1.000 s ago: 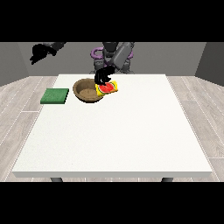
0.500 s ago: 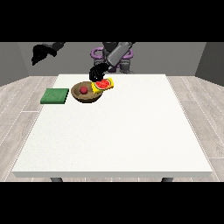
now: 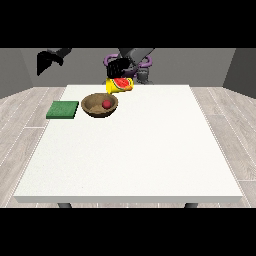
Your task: Pick the cup and pour the ball into the bowl, then pick the bowl and place it on the pad
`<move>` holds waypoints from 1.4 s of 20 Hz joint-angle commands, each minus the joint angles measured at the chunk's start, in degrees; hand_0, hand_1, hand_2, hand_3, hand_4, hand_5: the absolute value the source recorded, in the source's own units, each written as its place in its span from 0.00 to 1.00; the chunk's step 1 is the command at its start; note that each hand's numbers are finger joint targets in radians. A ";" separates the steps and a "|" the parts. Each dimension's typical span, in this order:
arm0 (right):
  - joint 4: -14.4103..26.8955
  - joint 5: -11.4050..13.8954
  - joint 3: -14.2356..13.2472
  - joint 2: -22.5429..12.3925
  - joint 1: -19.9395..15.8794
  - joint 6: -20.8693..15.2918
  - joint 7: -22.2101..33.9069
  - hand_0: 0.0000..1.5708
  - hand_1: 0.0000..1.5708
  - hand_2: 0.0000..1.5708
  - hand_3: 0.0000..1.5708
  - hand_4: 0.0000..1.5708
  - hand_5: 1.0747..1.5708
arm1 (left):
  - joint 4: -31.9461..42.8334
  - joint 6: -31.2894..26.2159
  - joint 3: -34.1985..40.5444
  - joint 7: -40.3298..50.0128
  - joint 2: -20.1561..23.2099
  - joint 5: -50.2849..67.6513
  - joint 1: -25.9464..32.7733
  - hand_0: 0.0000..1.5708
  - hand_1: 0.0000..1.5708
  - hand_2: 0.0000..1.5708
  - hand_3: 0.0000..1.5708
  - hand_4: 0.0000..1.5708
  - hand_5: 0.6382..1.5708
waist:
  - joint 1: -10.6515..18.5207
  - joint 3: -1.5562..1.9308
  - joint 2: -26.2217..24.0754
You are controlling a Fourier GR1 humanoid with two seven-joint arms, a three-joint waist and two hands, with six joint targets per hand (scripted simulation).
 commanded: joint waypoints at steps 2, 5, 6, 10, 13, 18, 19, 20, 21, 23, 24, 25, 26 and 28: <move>1.95 1.14 -0.94 0.17 5.13 -1.72 -3.85 0.00 0.00 0.23 0.40 0.36 0.99 | -6.78 2.86 7.74 -5.63 3.81 7.78 -0.76 0.92 0.92 1.00 1.00 0.85 0.81 | 5.26 -0.01 -2.37; 0.83 1.30 -0.74 1.28 4.51 -4.16 -1.50 0.00 0.00 0.30 0.40 0.36 0.99 | -8.89 6.43 15.31 -10.14 9.94 15.83 0.58 0.97 0.97 1.00 1.00 0.76 0.91 | 7.07 -0.14 -2.18; 0.85 0.66 -1.29 -0.82 4.63 -2.10 -0.64 0.00 0.00 0.30 0.39 0.37 0.99 | -9.65 6.78 17.14 -11.90 10.96 18.23 1.76 1.00 1.00 1.00 1.00 0.73 0.93 | 6.74 -0.13 -2.09; -2.34 1.58 1.11 4.25 6.76 -4.48 -1.67 0.00 0.00 0.31 0.42 0.37 0.99 | -11.97 9.14 23.42 -20.83 13.33 28.82 10.13 0.97 0.97 1.00 1.00 0.84 0.87 | 6.73 -0.21 -1.06; -4.48 1.76 2.67 6.49 2.82 -6.47 2.45 0.00 0.00 0.33 0.45 0.38 1.00 | -13.99 5.48 27.95 -26.53 12.14 37.26 11.02 0.90 0.90 1.00 1.00 0.89 0.80 | 6.99 -0.25 0.06; -4.02 1.20 2.51 8.01 2.89 -6.51 0.54 0.00 0.00 0.29 0.37 0.40 1.00 | -21.44 -4.09 41.35 -28.89 1.71 60.97 9.97 0.28 0.28 0.00 0.00 0.59 0.94 | 8.36 -1.31 2.90; -3.39 1.05 2.44 8.33 3.87 -6.17 -0.06 0.00 0.00 0.28 0.34 0.41 1.00 | -22.92 -6.98 43.87 -28.94 0.86 65.27 9.13 0.15 0.15 0.00 0.00 0.50 1.00 | 8.83 -1.11 3.34; -3.31 0.61 2.38 9.15 4.61 -6.28 0.31 0.00 0.00 0.28 0.30 0.41 1.00 | -24.11 -10.16 46.38 -28.57 0.27 69.57 8.44 0.00 0.00 0.00 0.00 0.41 1.00 | 8.82 -1.09 1.90; -3.24 0.26 2.37 9.73 5.16 -6.09 0.22 0.00 0.00 0.27 0.29 0.42 1.00 | -25.07 -13.09 48.58 -29.17 -0.19 73.61 8.59 0.00 0.00 0.00 0.00 0.37 0.99 | 8.97 -1.01 2.15; -3.47 0.38 2.61 10.97 5.37 -7.23 0.49 0.00 0.00 0.26 0.27 0.43 1.00 | -25.90 -21.29 53.00 -29.14 3.11 80.54 7.83 0.00 0.00 0.00 0.00 0.31 0.98 | 11.10 -0.67 2.59; -3.94 -0.53 1.17 10.09 4.60 -7.46 -0.20 0.00 0.00 0.25 0.27 0.43 1.00 | -25.99 -25.43 55.03 -30.53 5.46 83.54 8.66 0.00 0.00 0.00 0.00 0.30 0.97 | 11.87 -0.56 4.53; -3.21 0.02 2.13 11.68 7.04 -7.44 -1.11 0.00 0.00 0.26 0.25 0.44 1.00 | -25.46 -30.84 55.94 -27.77 7.88 85.96 7.88 0.00 0.00 0.00 0.00 0.28 0.97 | 12.71 -0.37 4.14; -3.53 -0.49 1.63 11.50 7.59 -7.32 -1.10 0.00 0.00 0.23 0.24 0.43 1.00 | -25.50 -34.17 58.06 -28.37 9.54 88.99 9.16 0.00 0.00 0.00 0.00 0.25 0.97 | 13.32 -0.33 3.73; -5.04 -1.14 2.23 12.48 7.52 -6.55 -0.56 0.00 0.00 0.22 0.11 0.25 1.00 | -22.90 -41.40 61.59 -24.48 15.76 93.26 8.33 0.00 0.00 0.00 0.00 0.23 0.97 | 12.48 -0.23 3.86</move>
